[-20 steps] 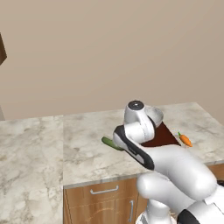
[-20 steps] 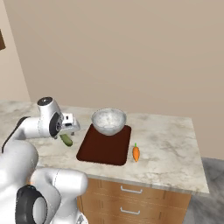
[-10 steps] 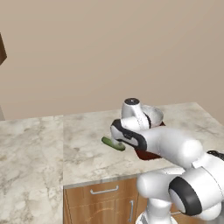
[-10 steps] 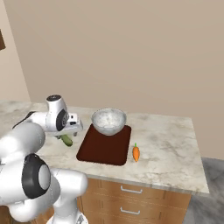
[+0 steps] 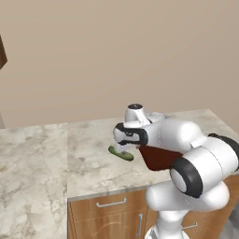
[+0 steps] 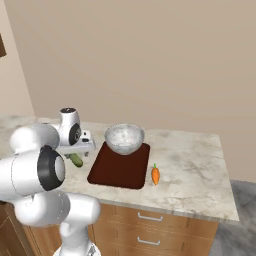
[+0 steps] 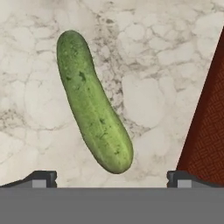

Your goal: Place the two vegetables and bowl onto the tray for setting up a vegetable dip station.

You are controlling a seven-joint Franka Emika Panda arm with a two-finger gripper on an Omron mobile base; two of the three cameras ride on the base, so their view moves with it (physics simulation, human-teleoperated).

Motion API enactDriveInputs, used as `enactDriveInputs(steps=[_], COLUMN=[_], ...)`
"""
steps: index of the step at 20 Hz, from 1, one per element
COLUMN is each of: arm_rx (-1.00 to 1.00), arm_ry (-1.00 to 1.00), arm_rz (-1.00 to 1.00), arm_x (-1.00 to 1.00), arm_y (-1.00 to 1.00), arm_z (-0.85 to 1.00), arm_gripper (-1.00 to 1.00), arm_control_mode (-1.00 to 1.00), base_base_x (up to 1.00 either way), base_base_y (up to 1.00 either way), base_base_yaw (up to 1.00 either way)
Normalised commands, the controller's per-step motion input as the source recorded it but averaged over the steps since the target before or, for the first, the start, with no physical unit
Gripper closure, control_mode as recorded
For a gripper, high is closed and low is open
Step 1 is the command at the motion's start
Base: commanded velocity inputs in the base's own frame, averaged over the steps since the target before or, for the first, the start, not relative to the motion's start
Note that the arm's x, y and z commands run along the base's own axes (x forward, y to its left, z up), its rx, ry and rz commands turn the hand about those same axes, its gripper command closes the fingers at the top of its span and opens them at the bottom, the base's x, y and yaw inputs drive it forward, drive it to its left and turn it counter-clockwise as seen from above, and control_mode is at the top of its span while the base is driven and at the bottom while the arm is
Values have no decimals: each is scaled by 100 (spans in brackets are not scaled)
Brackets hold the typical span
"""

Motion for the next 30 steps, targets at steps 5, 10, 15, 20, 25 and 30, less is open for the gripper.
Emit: enactDriveInputs(steps=[5, 10, 15, 20, 25, 30], arm_rx=[0, 0, 0, 0, 0, 0], arm_ry=[0, 6, 14, 10, 1, -1], arm_rz=[0, 0, 0, 0, 1, 6], arm_x=[23, 19, 7, 6, -5, -19], arm_y=[20, 14, 2, 4, 3, 0], arm_z=[-24, -27, -35, -31, -10, 10], arm_gripper=[-100, -100, -100, 100, 100, 100], arm_control_mode=[-100, -100, -100, -100, -100, -100], base_base_x=[0, 0, 0, 0, 0, 0], base_base_y=[0, 0, 0, 0, 0, 0], base_base_yaw=[0, 0, 0, 0, 0, 0])
